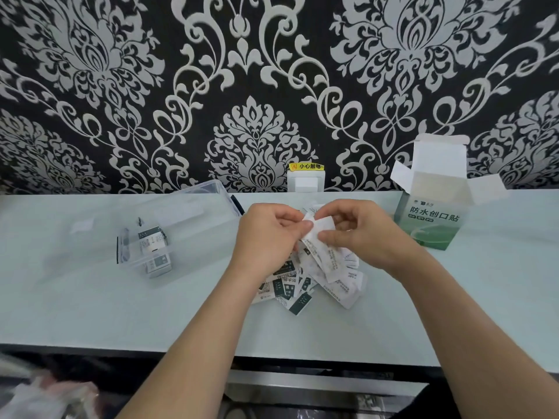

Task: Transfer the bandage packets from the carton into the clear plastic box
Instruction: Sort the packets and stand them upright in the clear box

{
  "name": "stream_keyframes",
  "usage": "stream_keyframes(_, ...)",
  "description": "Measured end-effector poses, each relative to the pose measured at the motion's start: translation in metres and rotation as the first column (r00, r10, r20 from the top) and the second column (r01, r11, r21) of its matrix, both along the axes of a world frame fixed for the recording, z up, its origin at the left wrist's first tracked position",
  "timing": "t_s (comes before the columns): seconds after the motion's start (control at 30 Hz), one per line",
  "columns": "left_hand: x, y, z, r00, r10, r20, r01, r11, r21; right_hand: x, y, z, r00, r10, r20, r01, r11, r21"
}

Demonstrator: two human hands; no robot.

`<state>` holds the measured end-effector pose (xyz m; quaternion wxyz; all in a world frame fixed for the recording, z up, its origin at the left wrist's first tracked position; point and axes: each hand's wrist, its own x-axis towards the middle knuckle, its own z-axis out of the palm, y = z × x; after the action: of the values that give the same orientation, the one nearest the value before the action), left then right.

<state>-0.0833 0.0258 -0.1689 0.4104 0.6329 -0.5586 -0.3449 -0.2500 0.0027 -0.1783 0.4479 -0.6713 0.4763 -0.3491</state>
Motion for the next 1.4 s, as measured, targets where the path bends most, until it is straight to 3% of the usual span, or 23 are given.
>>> stream_keyframes(0.13, -0.003, 0.0, 0.005, 0.981, -0.043, -0.19, 0.055, 0.997, 0.06, -0.003, -0.002, -0.002, 0.991, -0.054, 0.122, 0.05, 0.998, 0.036)
stream_keyframes(0.2, -0.003, 0.0, 0.006, 0.973, -0.121, -0.199, 0.136, 0.989, 0.062, -0.006, -0.001, 0.0, 0.987, -0.063, 0.15, 0.056, 0.997, 0.053)
stream_keyframes(0.33, -0.008, 0.003, 0.007, 0.986, -0.164, 0.035, 0.164, 0.986, 0.004, -0.008, 0.001, 0.004, 0.958, -0.059, 0.282, 0.035, 0.995, 0.091)
stream_keyframes(0.43, -0.01, 0.004, 0.009, 0.997, -0.04, 0.069, 0.053, 0.98, -0.194, -0.006, 0.001, 0.008, 0.931, -0.256, 0.261, 0.24, 0.966, 0.091)
stream_keyframes(0.47, -0.01, 0.004, 0.01, 0.996, 0.01, 0.087, 0.018, 0.951, -0.31, -0.007, 0.001, 0.008, 0.91, -0.333, 0.246, 0.3, 0.94, 0.162)
stream_keyframes(0.5, -0.01, 0.003, 0.011, 0.989, 0.047, 0.139, 0.018, 0.901, -0.434, -0.007, 0.0, 0.011, 0.895, -0.361, 0.264, 0.279, 0.912, 0.3)
stream_keyframes(0.57, -0.012, 0.002, 0.006, 0.954, 0.053, 0.293, 0.138, 0.795, -0.591, -0.005, 0.004, 0.016, 0.862, -0.286, 0.418, 0.013, 0.837, 0.547)
stream_keyframes(0.63, -0.018, 0.002, -0.004, 0.895, -0.024, 0.446, 0.312, 0.748, -0.586, 0.001, 0.006, 0.016, 0.771, -0.262, 0.581, -0.167, 0.796, 0.581)
stream_keyframes(0.67, -0.021, 0.002, -0.007, 0.864, -0.085, 0.497, 0.385, 0.747, -0.542, 0.003, 0.003, 0.012, 0.761, -0.278, 0.587, -0.141, 0.811, 0.568)
stream_keyframes(0.8, -0.016, 0.002, -0.011, 0.776, -0.28, 0.565, 0.501, 0.818, -0.283, -0.002, -0.008, -0.001, 0.877, -0.336, 0.345, 0.189, 0.899, 0.395)
stream_keyframes(0.9, -0.014, 0.002, -0.015, 0.562, -0.399, 0.725, 0.55, 0.835, 0.033, -0.007, -0.007, -0.005, 0.936, -0.308, 0.171, 0.261, 0.932, 0.252)
stream_keyframes(0.97, -0.018, 0.001, -0.019, 0.471, -0.431, 0.77, 0.528, 0.837, 0.145, -0.011, -0.007, -0.003, 0.943, -0.308, 0.128, 0.28, 0.939, 0.201)
stream_keyframes(1.07, -0.023, -0.002, -0.023, 0.475, -0.418, 0.775, 0.493, 0.855, 0.159, -0.016, -0.007, -0.002, 0.949, -0.313, 0.034, 0.303, 0.938, 0.171)
stream_keyframes(1.23, -0.025, -0.005, -0.026, 0.568, -0.414, 0.712, 0.446, 0.881, 0.156, -0.02, -0.01, -0.011, 0.944, -0.252, -0.212, 0.287, 0.945, 0.158)
stream_keyframes(1.4, -0.028, -0.007, -0.022, 0.552, -0.413, 0.724, 0.416, 0.889, 0.191, -0.025, -0.013, -0.014, 0.895, -0.209, -0.394, 0.262, 0.961, 0.085)
